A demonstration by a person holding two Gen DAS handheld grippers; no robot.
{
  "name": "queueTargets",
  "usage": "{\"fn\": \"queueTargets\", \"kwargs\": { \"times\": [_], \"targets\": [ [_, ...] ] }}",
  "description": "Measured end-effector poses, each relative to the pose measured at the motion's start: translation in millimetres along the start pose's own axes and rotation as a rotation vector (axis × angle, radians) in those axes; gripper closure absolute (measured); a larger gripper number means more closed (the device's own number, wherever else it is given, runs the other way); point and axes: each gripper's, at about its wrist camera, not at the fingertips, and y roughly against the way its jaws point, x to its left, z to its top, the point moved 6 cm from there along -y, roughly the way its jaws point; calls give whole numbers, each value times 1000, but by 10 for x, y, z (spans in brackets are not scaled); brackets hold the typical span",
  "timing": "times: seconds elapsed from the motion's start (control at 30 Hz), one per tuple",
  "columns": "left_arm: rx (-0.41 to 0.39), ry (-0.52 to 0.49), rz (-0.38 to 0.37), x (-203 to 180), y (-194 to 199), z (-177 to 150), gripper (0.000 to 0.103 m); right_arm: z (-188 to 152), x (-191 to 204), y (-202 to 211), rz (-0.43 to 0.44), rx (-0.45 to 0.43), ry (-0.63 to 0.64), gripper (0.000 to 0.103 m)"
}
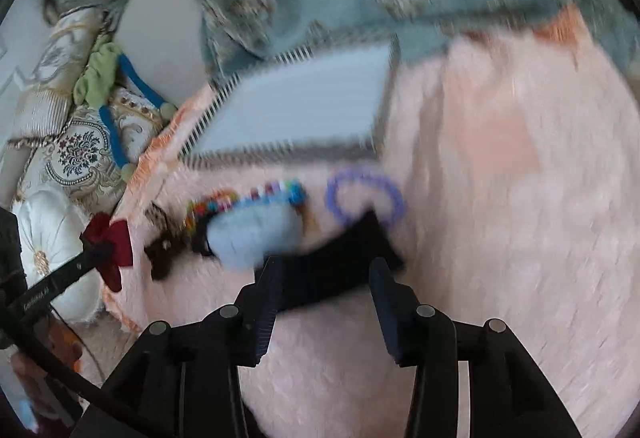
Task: Organize jewelry
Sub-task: 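Carry the red bow and black pouch over the white striped tray with both tools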
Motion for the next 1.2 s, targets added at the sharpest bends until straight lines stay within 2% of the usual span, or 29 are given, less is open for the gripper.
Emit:
{"fn": "queueTargets", "kwargs": {
  "times": [0.1,0.27,0.37,0.4,0.7,0.83,0.93,1.2],
  "targets": [
    [20,10,-1,2,-64,-46,65,-12,-80,-152,0,14,-72,61],
    [24,2,3,-39,-83,-71,65,156,56,-363,20,-24,-62,61],
    [24,0,10,-32,-77,-69,65,170,137,-457,-31,-33,15,89],
    [23,-1,14,-24,-71,-67,65,165,148,-434,-33,-47,24,92],
    [-15,3,22,20,5,92,65,372,176,200,-2,-170,66,94],
    [-34,-17,28,-32,15,228,65,553,240,320,20,-198,66,94],
    [-52,-27,39,-59,-12,401,65,709,310,338,29,-205,83,94],
    [-81,-49,70,-87,-315,1005,65,1266,395,54,-43,-189,159,94]
  ]
}}
